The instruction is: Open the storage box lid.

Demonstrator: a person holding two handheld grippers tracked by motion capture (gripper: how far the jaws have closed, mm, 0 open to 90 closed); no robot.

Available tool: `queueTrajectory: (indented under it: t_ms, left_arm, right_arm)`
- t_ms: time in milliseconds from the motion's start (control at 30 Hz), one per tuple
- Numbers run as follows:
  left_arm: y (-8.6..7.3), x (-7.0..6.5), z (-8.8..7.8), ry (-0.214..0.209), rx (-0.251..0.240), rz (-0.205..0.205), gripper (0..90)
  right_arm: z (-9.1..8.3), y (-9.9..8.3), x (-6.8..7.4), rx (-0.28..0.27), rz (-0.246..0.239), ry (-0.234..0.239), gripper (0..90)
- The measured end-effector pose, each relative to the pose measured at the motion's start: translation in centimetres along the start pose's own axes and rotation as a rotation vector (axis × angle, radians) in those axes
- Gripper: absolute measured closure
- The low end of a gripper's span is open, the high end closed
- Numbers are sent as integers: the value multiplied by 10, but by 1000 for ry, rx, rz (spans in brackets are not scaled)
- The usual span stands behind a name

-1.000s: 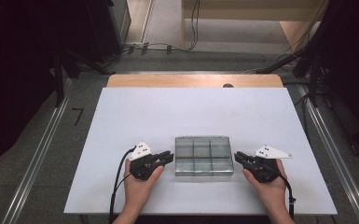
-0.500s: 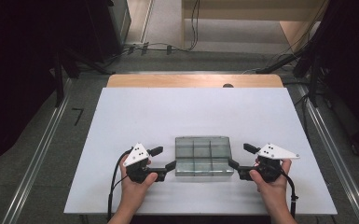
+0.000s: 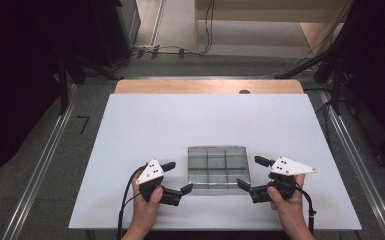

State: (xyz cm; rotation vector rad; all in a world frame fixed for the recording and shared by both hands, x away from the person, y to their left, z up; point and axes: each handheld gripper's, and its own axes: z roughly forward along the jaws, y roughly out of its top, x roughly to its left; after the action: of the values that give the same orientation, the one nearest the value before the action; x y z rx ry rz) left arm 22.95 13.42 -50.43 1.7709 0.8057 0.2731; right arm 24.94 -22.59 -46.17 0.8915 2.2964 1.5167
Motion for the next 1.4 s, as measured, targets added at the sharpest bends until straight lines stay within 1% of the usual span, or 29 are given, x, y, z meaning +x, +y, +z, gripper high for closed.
queueTrajectory:
  t_ms: [100, 133, 200, 300, 467, 533, 633, 733, 767, 867, 1000, 1133, 1267, 1400]
  left_arm:
    - [-1, -1, 0, 7, -1, 6, 23]
    - [-1, -1, 1, 9, 3, 9, 24]
    - [-1, -2, 1, 10, 2, 22, 24]
    - [-2, -3, 2, 10, 1, 24, 24]
    - [-2, -2, 2, 1, -3, 11, 24]
    - [-2, -2, 3, -1, -3, 12, 24]
    - [-3, -2, 3, -1, -1, 13, 24]
    - [-3, -1, 3, -2, -1, 11, 24]
    - [-3, -1, 3, -3, -1, 11, 24]
    - [-3, -1, 3, -4, -2, 10, 24]
    - [-3, -1, 4, -4, 0, 7, 24]
    - [-3, -1, 4, -5, 0, 5, 24]
    - [-3, -1, 4, -4, 2, 3, 24]
    - [-3, -1, 4, -3, 2, 3, 24]
  right_arm:
    - [3, 0, 4, 8, -13, 27, 0]
    - [4, 0, 6, 13, -18, 42, 12]
    - [7, 0, 9, 13, -25, 56, 37]
    - [11, 0, 16, 25, -33, 89, 83]
    - [17, -1, 24, 48, -47, 116, 144]
    - [20, -2, 29, 60, -67, 117, 184]
    - [23, -2, 35, 68, -79, 122, 266]
    - [26, -4, 38, 73, -76, 136, 404]
    - [26, -4, 39, 73, -76, 139, 438]
    - [28, -6, 41, 77, -93, 150, 587]
    - [30, -10, 45, 93, -111, 152, 726]
    - [34, -13, 48, 111, -126, 154, 805]
    - [38, -17, 50, 129, -132, 169, 877]
    - [43, -21, 52, 163, -155, 178, 880]
